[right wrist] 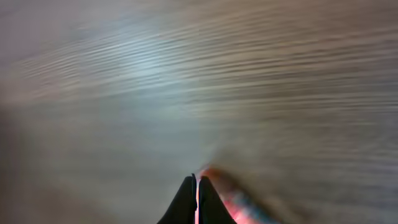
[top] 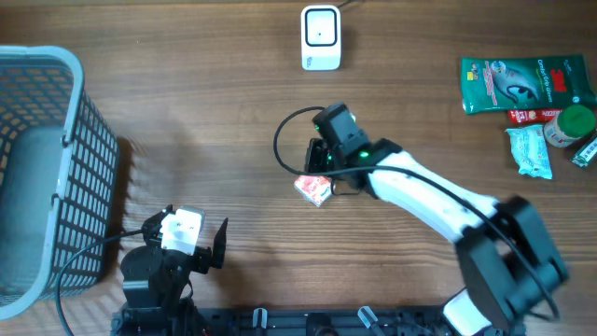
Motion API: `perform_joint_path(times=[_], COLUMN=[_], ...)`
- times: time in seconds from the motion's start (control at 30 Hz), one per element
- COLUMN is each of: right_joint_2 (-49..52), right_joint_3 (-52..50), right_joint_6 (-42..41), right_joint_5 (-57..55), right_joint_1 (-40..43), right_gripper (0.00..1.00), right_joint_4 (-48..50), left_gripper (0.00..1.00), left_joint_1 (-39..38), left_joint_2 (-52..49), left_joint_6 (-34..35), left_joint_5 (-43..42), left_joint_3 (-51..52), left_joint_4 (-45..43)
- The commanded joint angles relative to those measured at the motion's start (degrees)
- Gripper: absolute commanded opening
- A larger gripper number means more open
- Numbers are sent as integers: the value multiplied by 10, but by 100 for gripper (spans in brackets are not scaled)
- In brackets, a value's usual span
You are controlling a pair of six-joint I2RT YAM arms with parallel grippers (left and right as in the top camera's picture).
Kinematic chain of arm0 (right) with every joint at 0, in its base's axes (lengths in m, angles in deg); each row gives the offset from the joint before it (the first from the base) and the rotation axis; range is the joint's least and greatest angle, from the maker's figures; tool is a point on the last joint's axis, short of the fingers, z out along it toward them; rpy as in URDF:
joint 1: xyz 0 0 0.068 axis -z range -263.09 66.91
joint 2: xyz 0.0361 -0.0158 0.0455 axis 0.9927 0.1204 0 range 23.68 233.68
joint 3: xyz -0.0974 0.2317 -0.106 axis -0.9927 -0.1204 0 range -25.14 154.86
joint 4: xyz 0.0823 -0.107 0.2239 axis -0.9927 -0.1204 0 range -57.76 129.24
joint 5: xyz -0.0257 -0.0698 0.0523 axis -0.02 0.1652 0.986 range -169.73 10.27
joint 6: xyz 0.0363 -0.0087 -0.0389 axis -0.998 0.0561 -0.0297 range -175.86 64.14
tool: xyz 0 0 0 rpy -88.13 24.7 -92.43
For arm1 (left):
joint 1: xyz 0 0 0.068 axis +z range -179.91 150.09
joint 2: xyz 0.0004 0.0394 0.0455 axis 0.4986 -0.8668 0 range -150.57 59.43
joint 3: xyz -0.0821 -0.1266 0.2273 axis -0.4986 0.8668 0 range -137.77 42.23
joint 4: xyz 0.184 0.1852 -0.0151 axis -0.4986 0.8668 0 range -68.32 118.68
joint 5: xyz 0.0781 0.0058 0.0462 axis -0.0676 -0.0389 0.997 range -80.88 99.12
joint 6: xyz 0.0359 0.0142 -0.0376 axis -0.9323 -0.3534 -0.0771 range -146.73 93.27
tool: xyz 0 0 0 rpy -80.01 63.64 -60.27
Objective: Scan the item barcode
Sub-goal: 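Lift the tissue pack with the right gripper and turn it over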
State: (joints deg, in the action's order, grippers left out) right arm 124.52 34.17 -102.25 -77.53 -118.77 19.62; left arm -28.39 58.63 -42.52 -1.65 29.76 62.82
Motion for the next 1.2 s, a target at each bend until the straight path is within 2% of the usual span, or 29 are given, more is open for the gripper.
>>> perform_joint_path(times=[0.0, 0.07, 0.17, 0.3, 0.37, 0.5, 0.63, 0.67, 0.7, 0.73, 0.77, 0.83, 0.87, 0.9, 0.97, 1.0, 1.1, 1.13, 1.17], right_joint_2=[43, 56, 57, 57, 57, 28, -82, -108, -129, -146, -158, -156, -155, -155, -155, -155, -155, -155, -155], right_joint_3=[2, 2, 2, 2, 3, 41, 94, 95, 95, 94, 93, 84, 72, 56, 41, 33, 8, -15, -38], right_joint_6=[-42, 7, 140, 301, 354, 386, 363, 339, 327, 327, 327, 326, 313, 244, 65, -61, -355, -428, -457], right_joint_5=[-49, 18, 165, 306, 307, 307, 293, 263, 229, 197, 181, 181, 179, 150, 99, 92, 89, 82, 83], right_joint_1=[0, 0, 0, 0, 0, 0, 1, 2, 3, 3, 4, 5, 5, 5, 6, 7, 8, 8, 8], right_gripper=[4, 5, 5, 4, 4, 4, 5, 12, 29, 78, 100, 100, 100, 100, 100, 100, 100, 100, 100], right_joint_4=[17, 31, 28, -71, -160, -305, -339, -337, -338, -340, -340, -331, -319, -304, -306, -321, -347, -325, -290], left_gripper=[100, 100, 100, 100, 100, 100, 100, 100, 100, 100, 100, 100, 100, 100, 100, 100, 100, 100, 100], left_joint_1=[2, 2, 2, 2, 2, 2, 2, 2, 2, 2, 2, 2, 2, 2, 2, 2, 2, 2, 2], left_joint_2=[4, 4, 4, 4, 4, 4, 4, 4, 4, 4, 4, 4, 4, 4, 4, 4, 4, 4, 4], left_joint_6=[-5, -5, -5, -5, -5, -5, -5, -5, -5, -5, -5, -5, -5, -5, -5, -5, -5, -5, -5], left_joint_5=[-1, -1, -1, -1, -1, -1, -1, -1, -1, -1, -1, -1, -1, -1, -1, -1, -1, -1, -1], left_joint_3=[2, 2, 2, 2, 2, 2, 2, 2, 2, 2, 2, 2, 2, 2, 2, 2, 2, 2, 2], left_joint_4=[-1, -1, -1, -1, -1, -1, -1, -1, -1, -1, -1, -1, -1, -1, -1, -1, -1, -1, -1])
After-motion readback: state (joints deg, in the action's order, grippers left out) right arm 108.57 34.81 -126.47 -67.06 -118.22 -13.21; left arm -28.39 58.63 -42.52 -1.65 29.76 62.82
